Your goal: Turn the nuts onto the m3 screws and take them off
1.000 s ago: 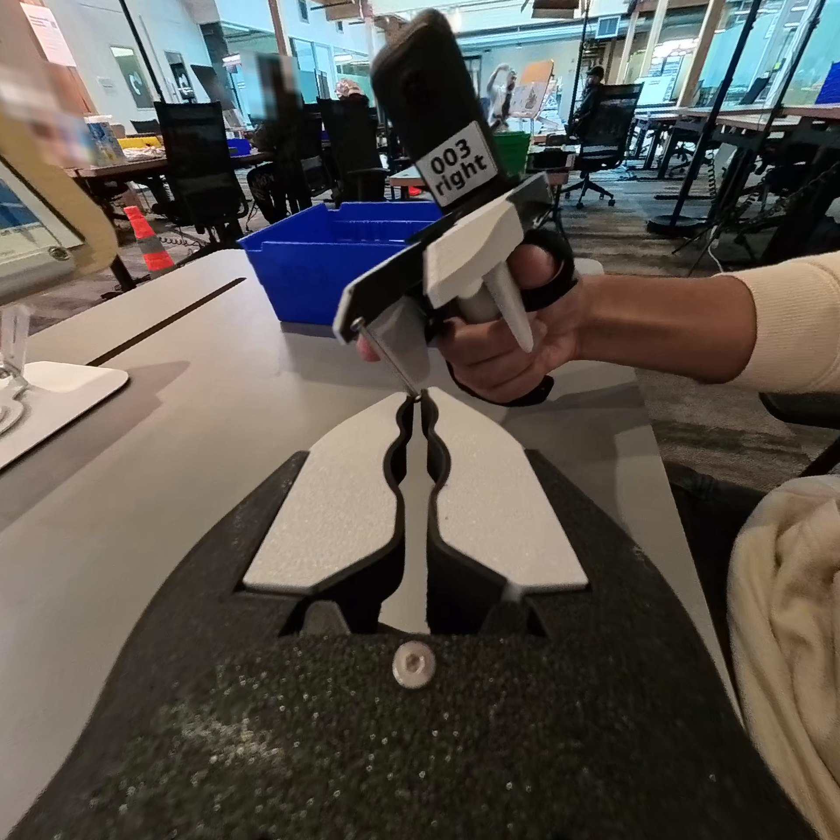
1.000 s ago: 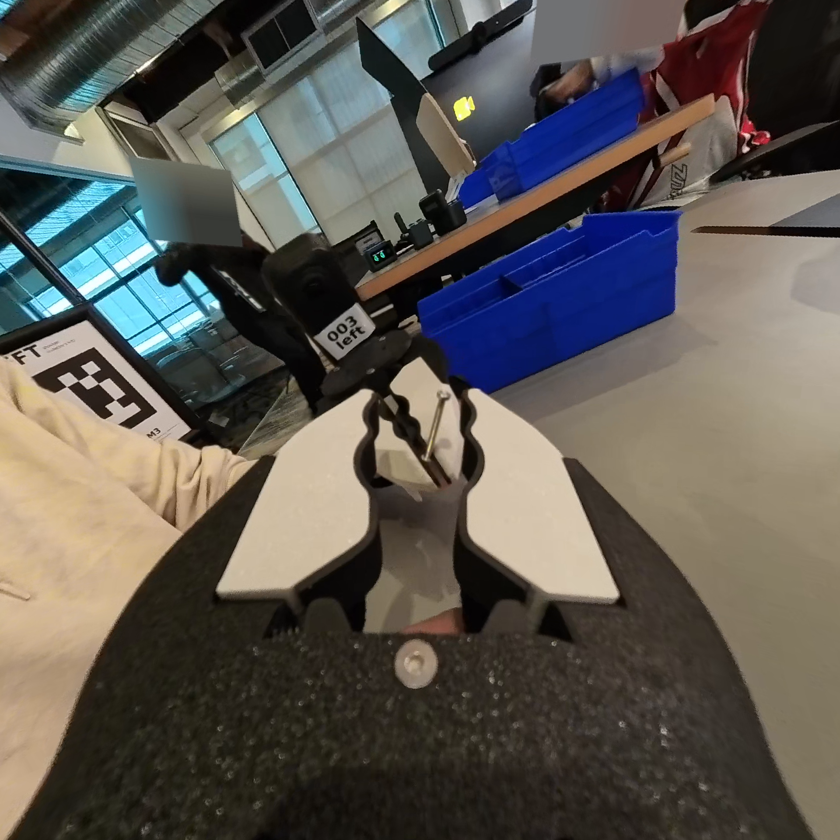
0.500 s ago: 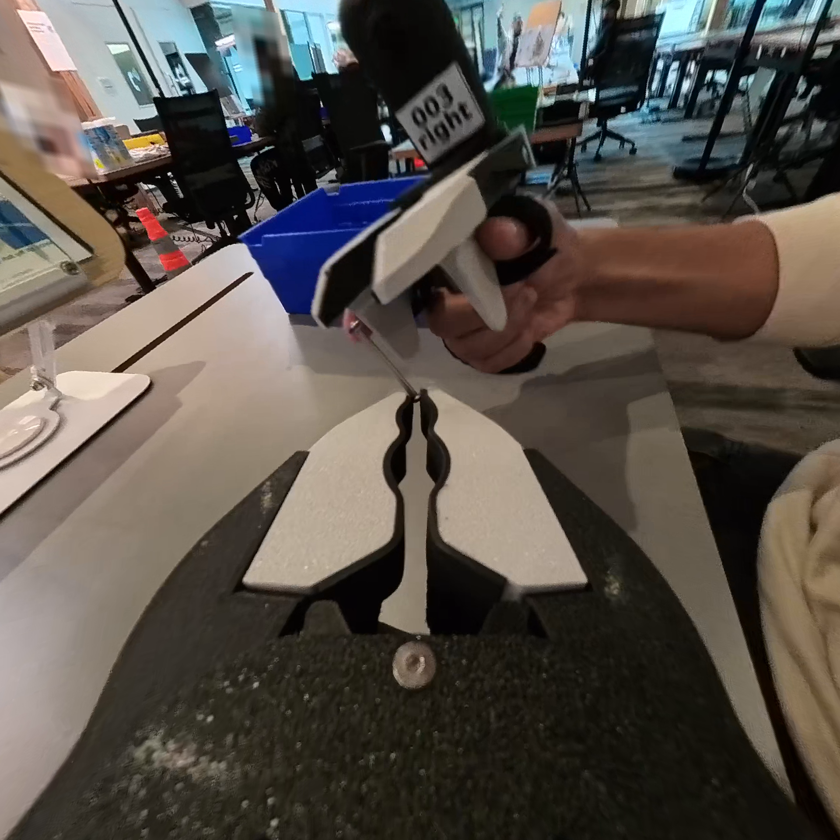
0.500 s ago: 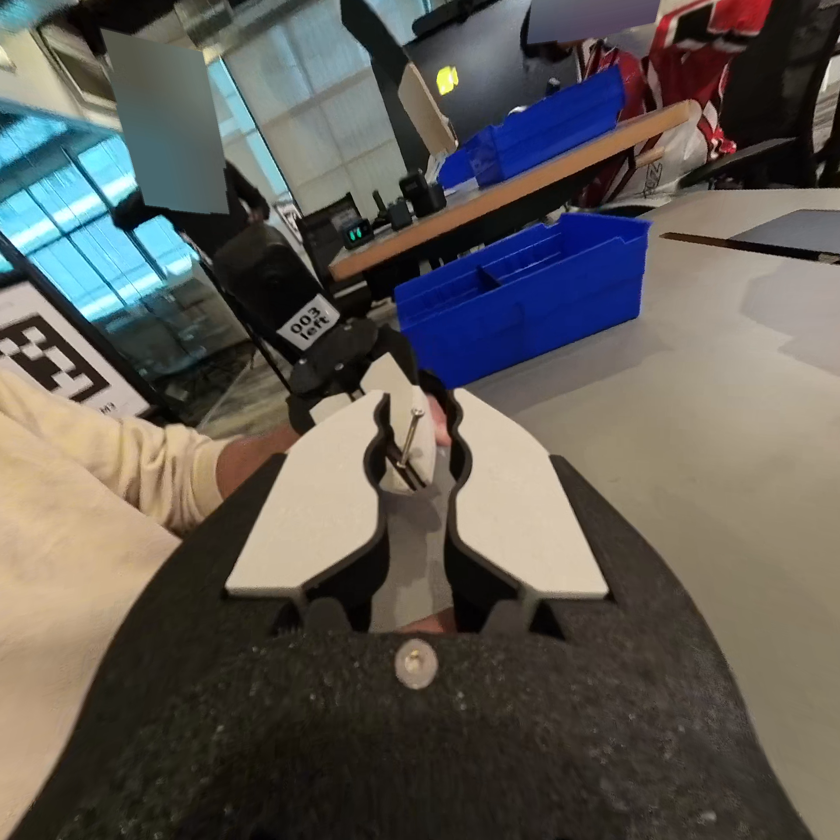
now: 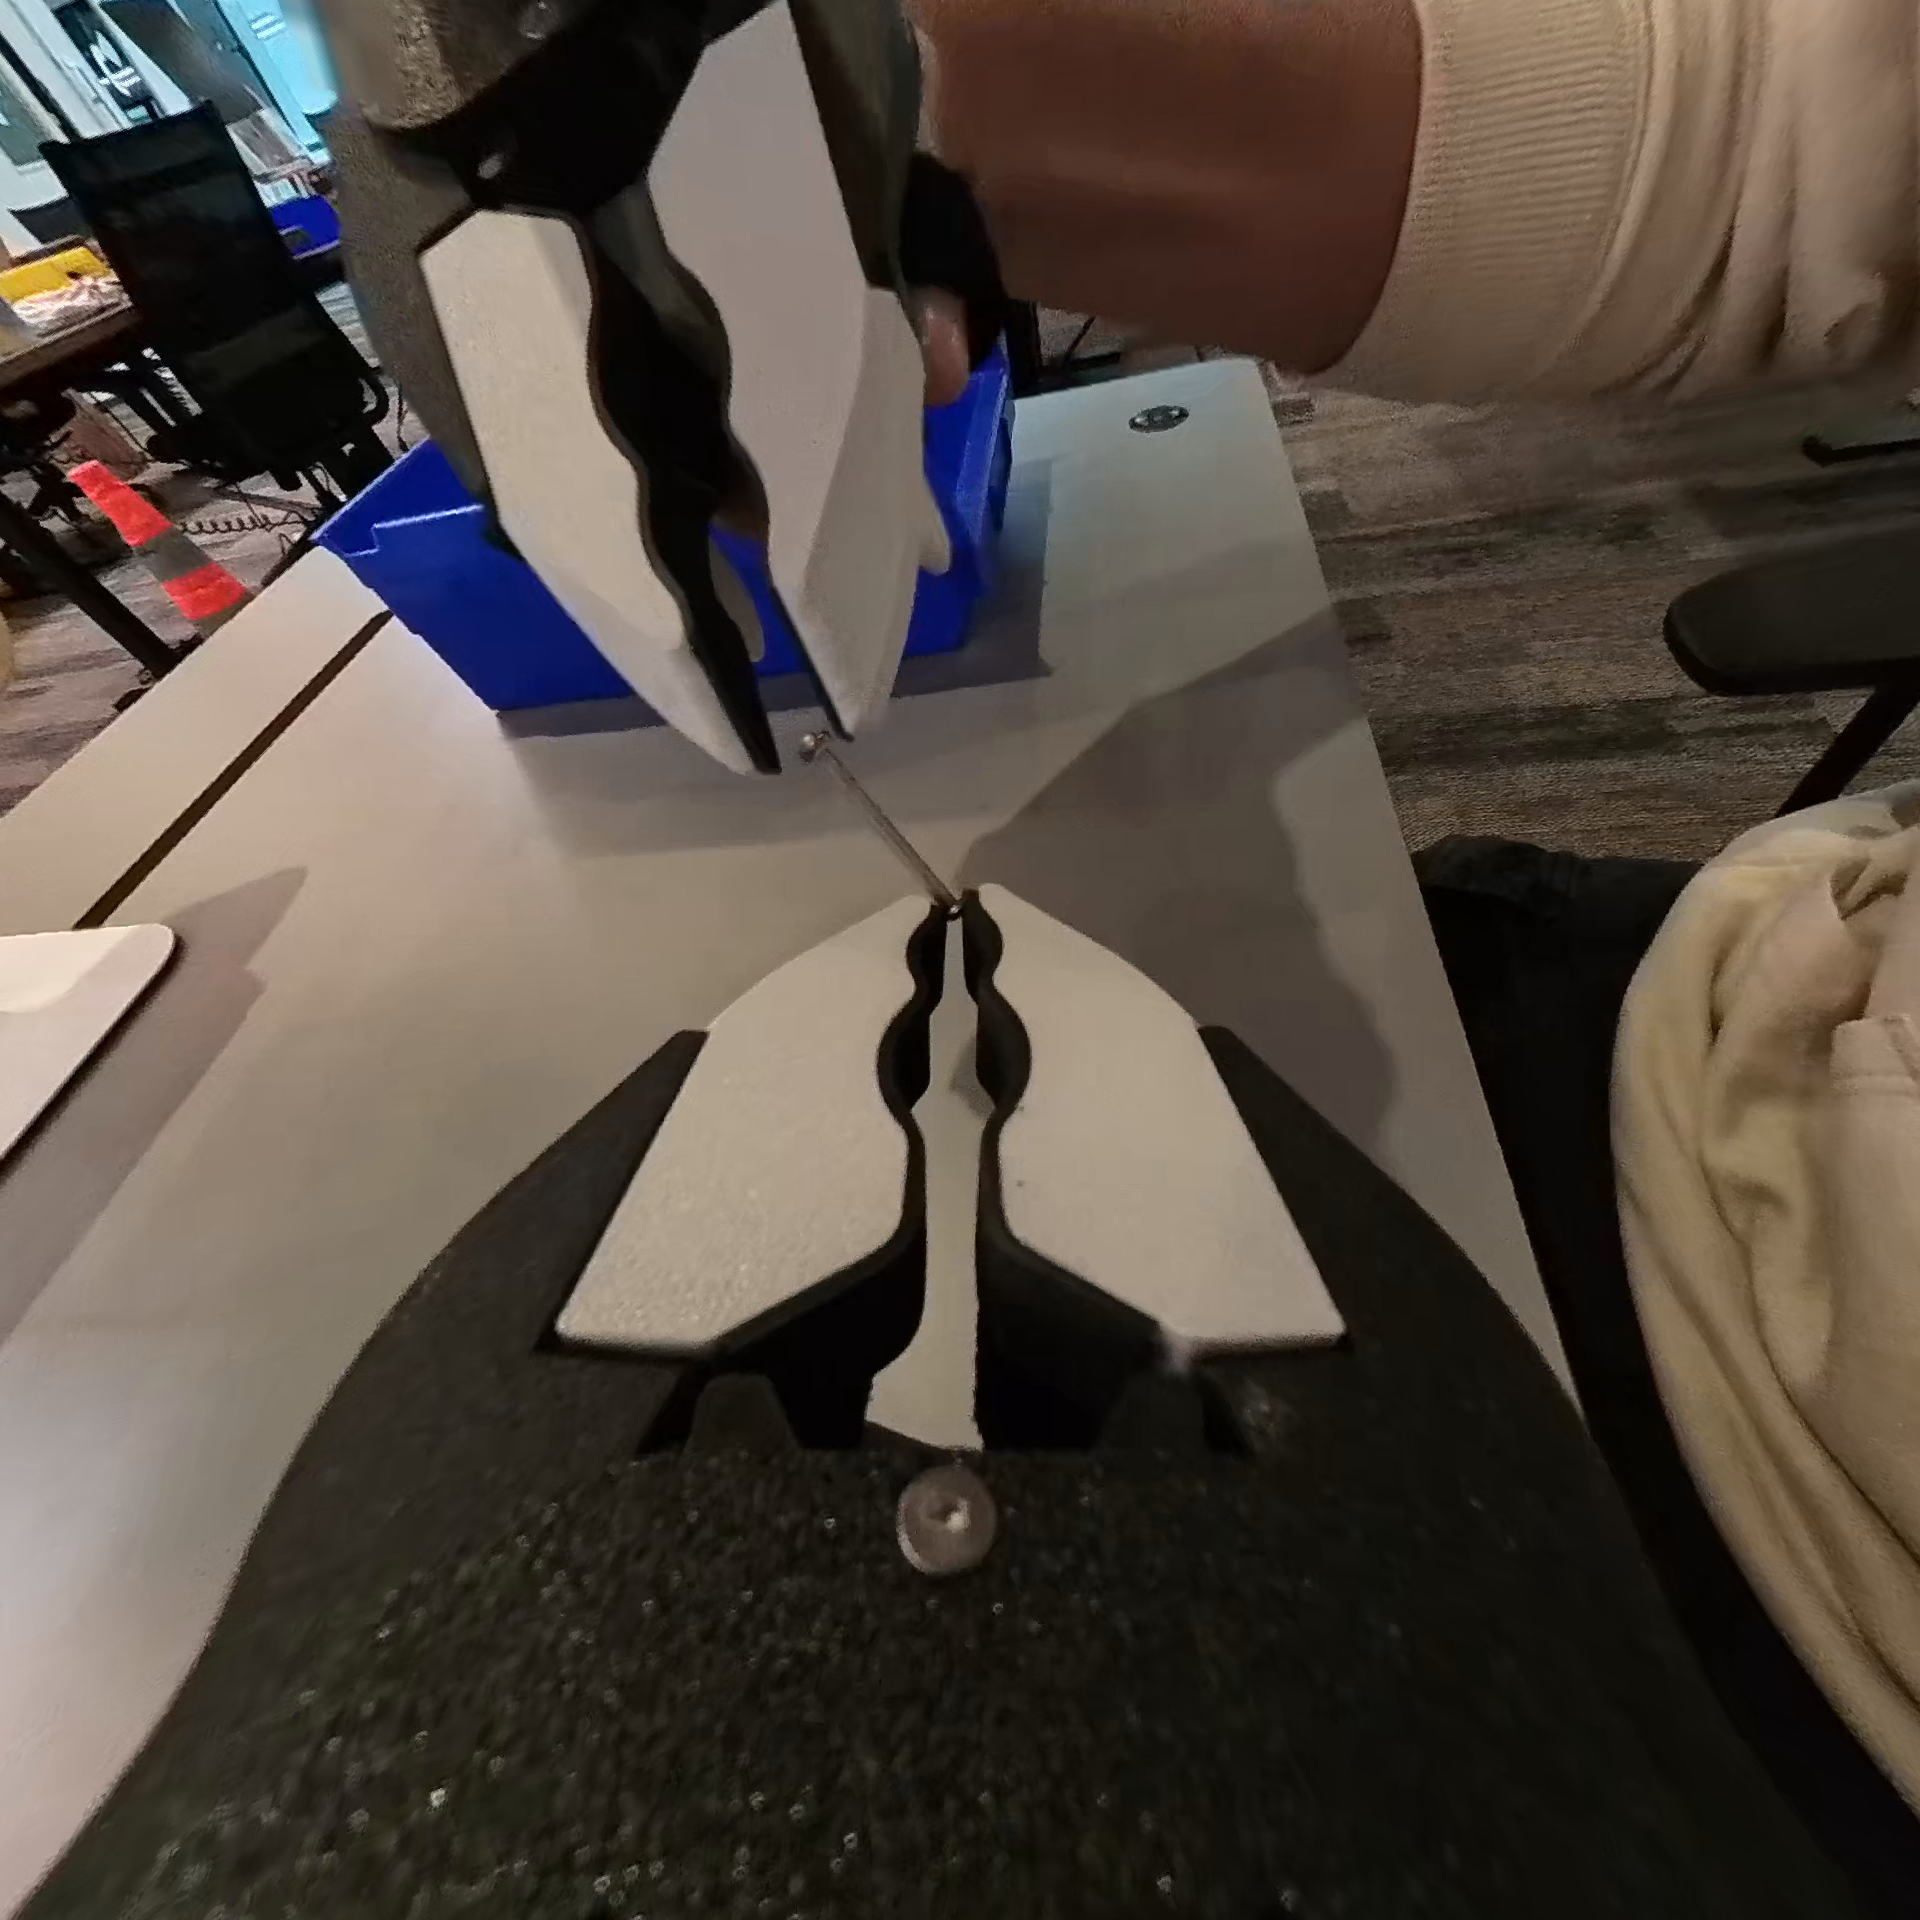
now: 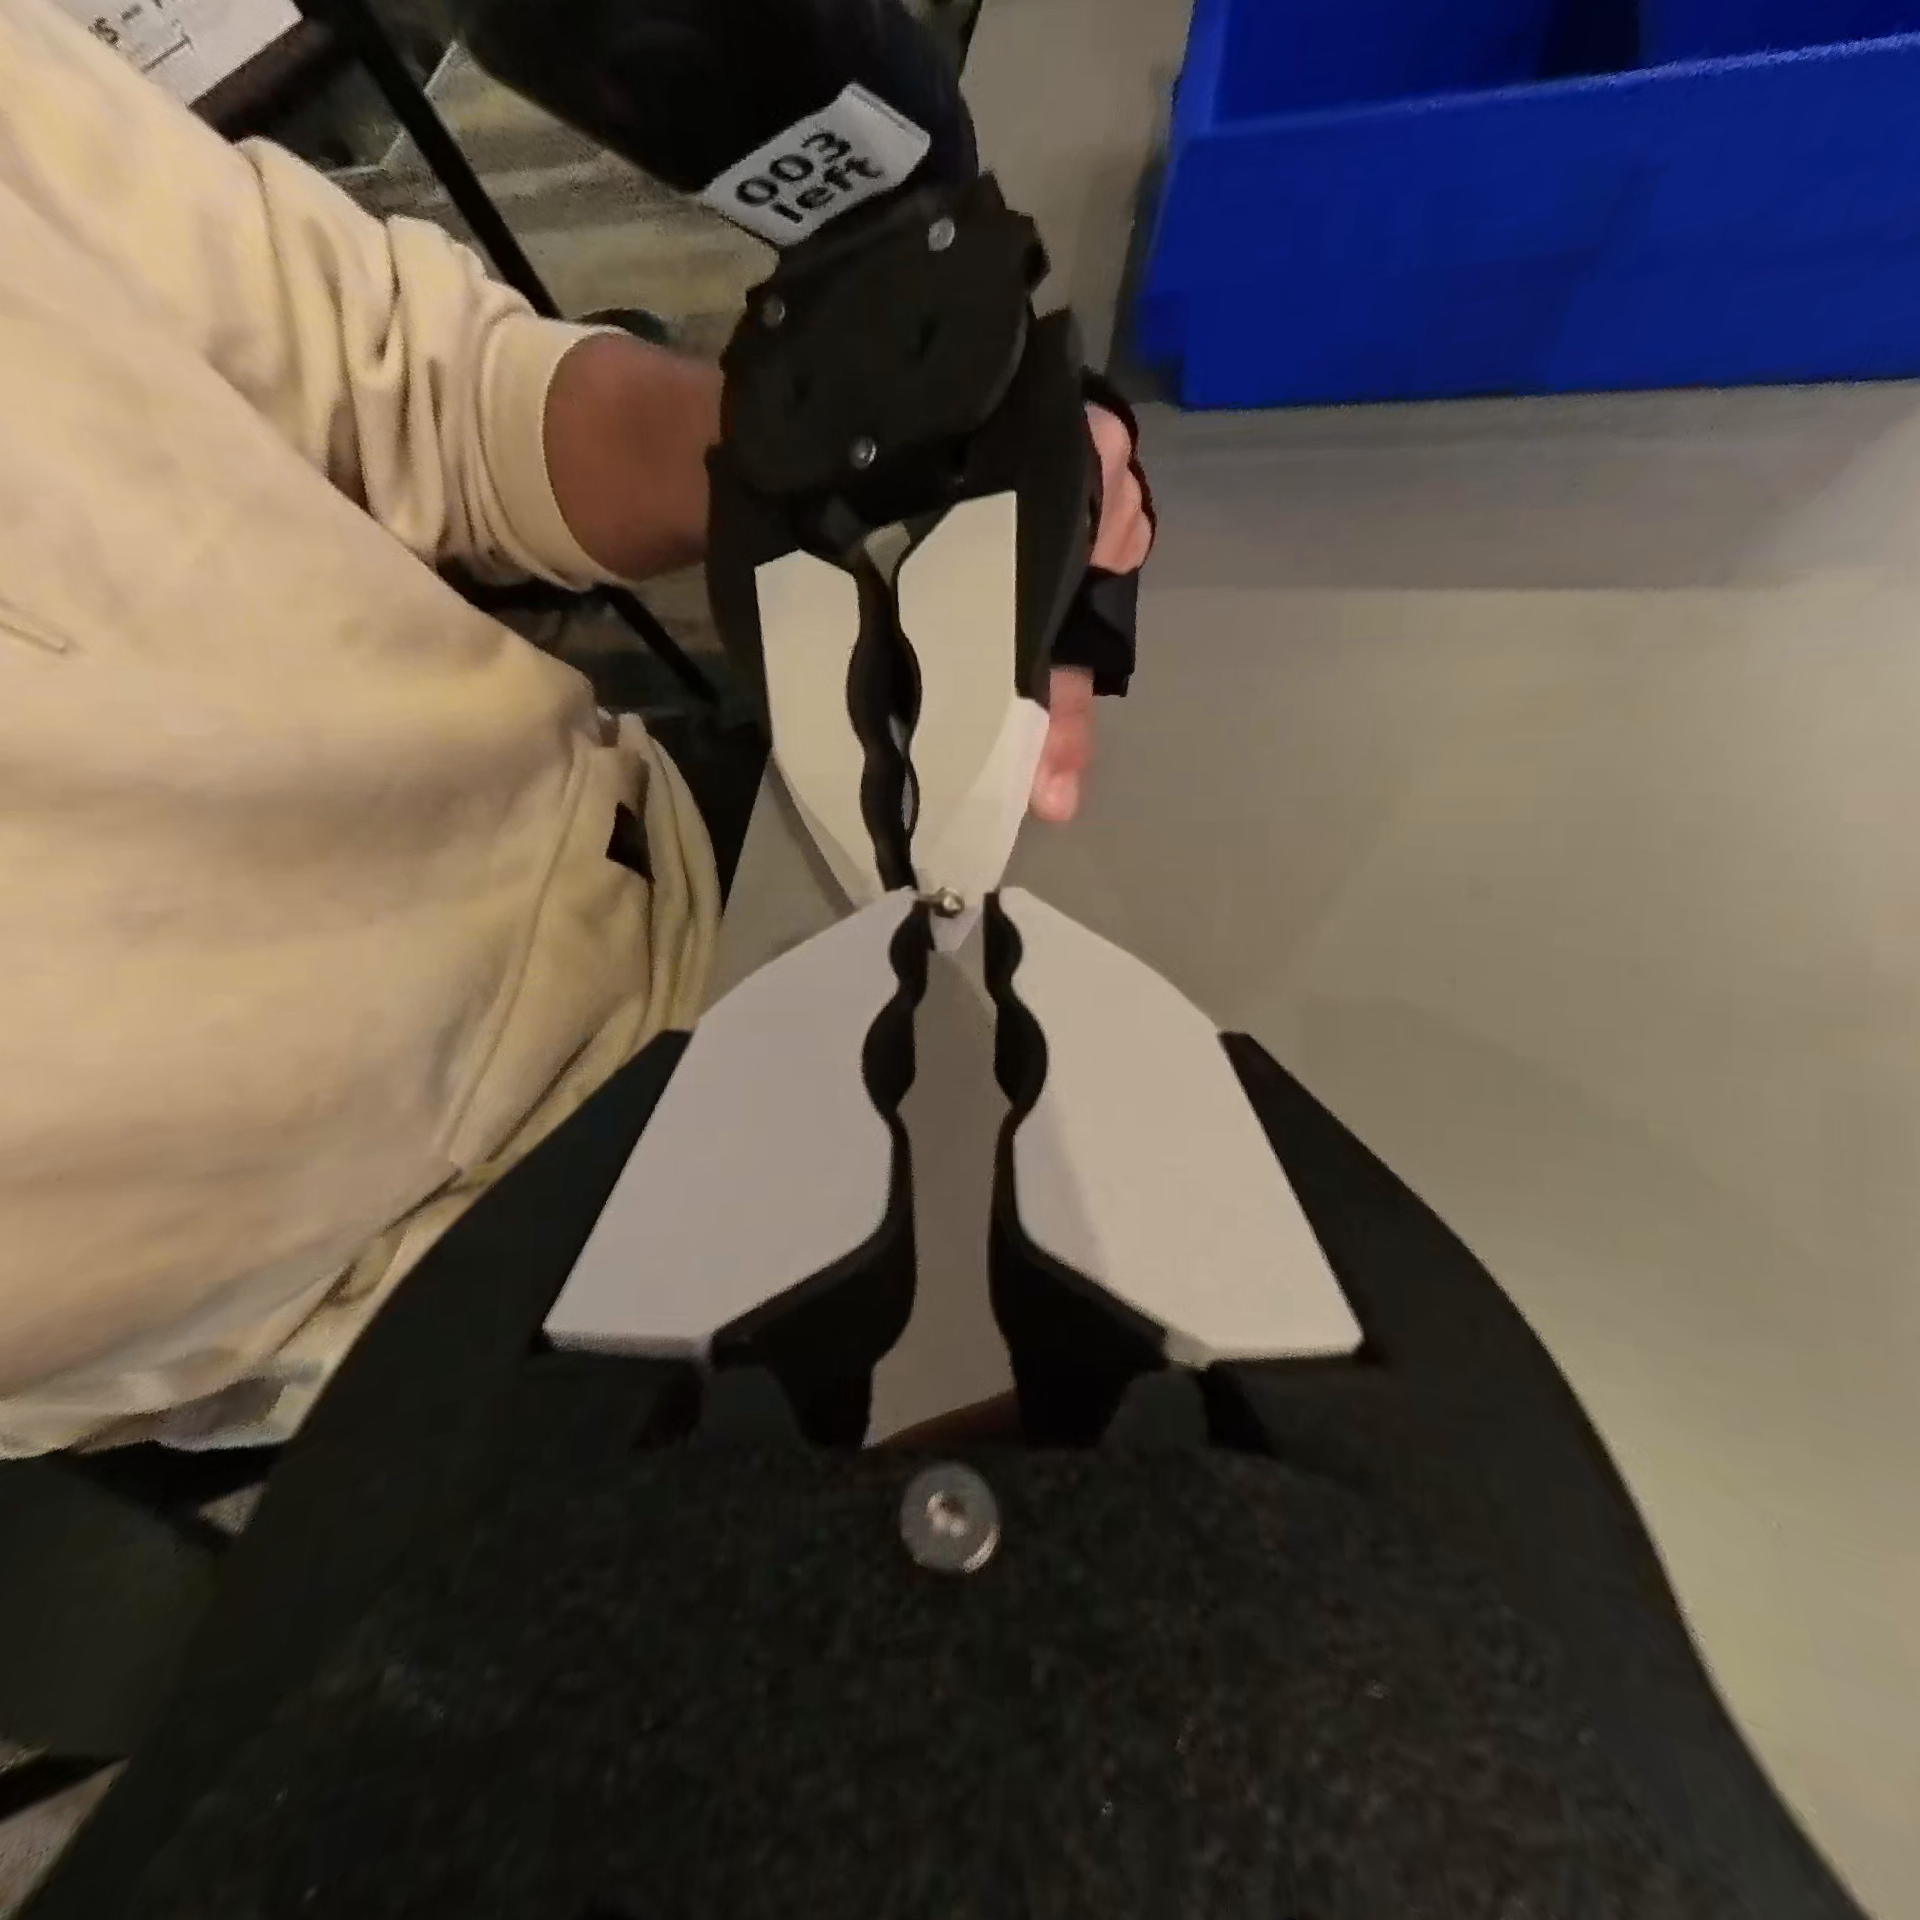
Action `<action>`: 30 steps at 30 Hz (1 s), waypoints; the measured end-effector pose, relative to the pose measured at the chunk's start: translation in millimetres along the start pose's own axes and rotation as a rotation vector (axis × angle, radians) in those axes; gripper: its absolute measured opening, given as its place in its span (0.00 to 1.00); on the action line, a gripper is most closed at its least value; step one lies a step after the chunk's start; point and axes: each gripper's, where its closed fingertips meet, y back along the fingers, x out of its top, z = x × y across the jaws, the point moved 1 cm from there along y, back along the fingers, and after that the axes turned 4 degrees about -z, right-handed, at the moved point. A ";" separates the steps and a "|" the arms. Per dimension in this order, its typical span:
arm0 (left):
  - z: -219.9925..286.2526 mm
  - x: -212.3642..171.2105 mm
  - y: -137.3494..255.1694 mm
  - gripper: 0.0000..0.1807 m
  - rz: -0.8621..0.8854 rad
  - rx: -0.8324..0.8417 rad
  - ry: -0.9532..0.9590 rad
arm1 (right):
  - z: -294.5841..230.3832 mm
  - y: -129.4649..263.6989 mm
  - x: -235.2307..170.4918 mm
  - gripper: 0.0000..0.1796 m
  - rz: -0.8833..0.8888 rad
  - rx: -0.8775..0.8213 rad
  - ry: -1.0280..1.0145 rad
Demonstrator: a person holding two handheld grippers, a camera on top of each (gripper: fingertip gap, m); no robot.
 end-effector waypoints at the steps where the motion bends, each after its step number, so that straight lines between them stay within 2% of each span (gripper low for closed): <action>1: 0.3 0.3 -0.1 0.02 -0.001 0.000 -0.001 | -1.1 -1.0 -0.6 0.04 -0.015 0.014 0.001; 7: -5.1 -6.1 -1.4 0.02 -0.069 0.055 -0.035 | 3.7 -3.6 -2.3 0.03 -0.053 -0.007 -0.008; 11: -29.3 -19.4 -0.5 0.01 -0.263 0.289 -0.164 | 30.5 -5.2 -9.8 0.03 -0.039 -0.135 -0.121; 13: -38.8 -24.4 -0.4 0.01 -0.359 0.399 -0.238 | 37.4 -6.2 -7.6 0.03 0.036 -0.130 -0.224; 16: -40.9 -28.7 -4.8 0.01 -0.424 0.442 -0.274 | 40.7 -8.6 -10.2 0.03 0.087 -0.136 -0.285; 20: -38.4 -26.1 -6.0 0.01 -0.349 0.392 -0.208 | 31.5 -5.4 -10.8 0.18 0.111 -0.150 -0.209; 21: -35.8 -23.7 -5.8 0.01 -0.318 0.365 -0.189 | 30.7 -3.6 -10.3 0.19 0.119 -0.156 -0.190; 25: -18.9 -6.0 -5.7 0.01 -0.148 0.210 -0.086 | 21.0 0.5 -0.2 0.15 0.227 -0.072 -0.158; 30: 3.3 14.5 0.3 0.01 0.036 0.011 0.018 | -1.2 10.5 13.0 0.12 0.350 0.133 -0.141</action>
